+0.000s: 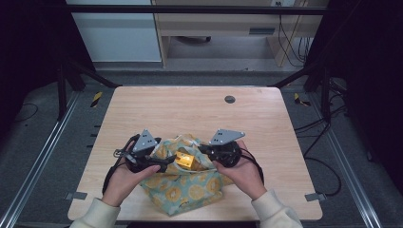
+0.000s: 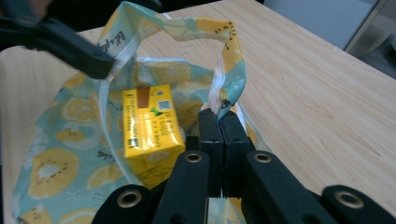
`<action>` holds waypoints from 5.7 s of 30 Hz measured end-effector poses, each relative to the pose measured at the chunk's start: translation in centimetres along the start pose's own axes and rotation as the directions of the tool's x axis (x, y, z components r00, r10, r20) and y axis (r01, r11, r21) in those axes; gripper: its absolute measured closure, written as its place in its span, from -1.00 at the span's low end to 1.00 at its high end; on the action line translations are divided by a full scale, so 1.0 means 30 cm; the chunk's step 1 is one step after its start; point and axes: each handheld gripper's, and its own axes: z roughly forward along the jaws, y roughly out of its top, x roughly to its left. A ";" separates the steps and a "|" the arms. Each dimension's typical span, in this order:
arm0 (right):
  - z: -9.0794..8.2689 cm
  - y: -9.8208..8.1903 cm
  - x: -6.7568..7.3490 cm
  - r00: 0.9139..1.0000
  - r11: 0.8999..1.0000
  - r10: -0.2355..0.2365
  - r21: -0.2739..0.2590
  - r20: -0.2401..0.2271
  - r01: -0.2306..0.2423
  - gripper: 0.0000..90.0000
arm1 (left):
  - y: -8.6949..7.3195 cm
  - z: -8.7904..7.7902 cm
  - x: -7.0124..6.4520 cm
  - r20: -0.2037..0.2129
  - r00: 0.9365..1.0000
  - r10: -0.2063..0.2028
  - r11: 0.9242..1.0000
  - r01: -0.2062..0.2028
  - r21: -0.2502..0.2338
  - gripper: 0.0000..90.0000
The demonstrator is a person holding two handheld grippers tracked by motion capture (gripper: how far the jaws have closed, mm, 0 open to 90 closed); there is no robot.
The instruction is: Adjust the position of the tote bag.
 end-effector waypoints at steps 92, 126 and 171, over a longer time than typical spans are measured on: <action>-0.164 -0.120 -0.007 1.000 0.998 0.006 0.057 0.004 -0.006 -0.19 | -0.313 0.020 -0.152 0.124 0.935 0.331 0.904 -0.352 0.242 0.99; 0.100 -0.178 -0.037 0.996 0.965 -0.003 0.263 -0.085 0.025 0.89 | -0.330 -0.030 -0.141 0.115 0.947 0.300 0.915 -0.320 0.244 0.76; 0.064 -0.155 -0.058 0.990 0.990 0.089 0.116 -0.111 -0.076 0.95 | -0.265 0.131 -0.158 0.182 0.963 0.198 0.958 -0.229 0.172 0.33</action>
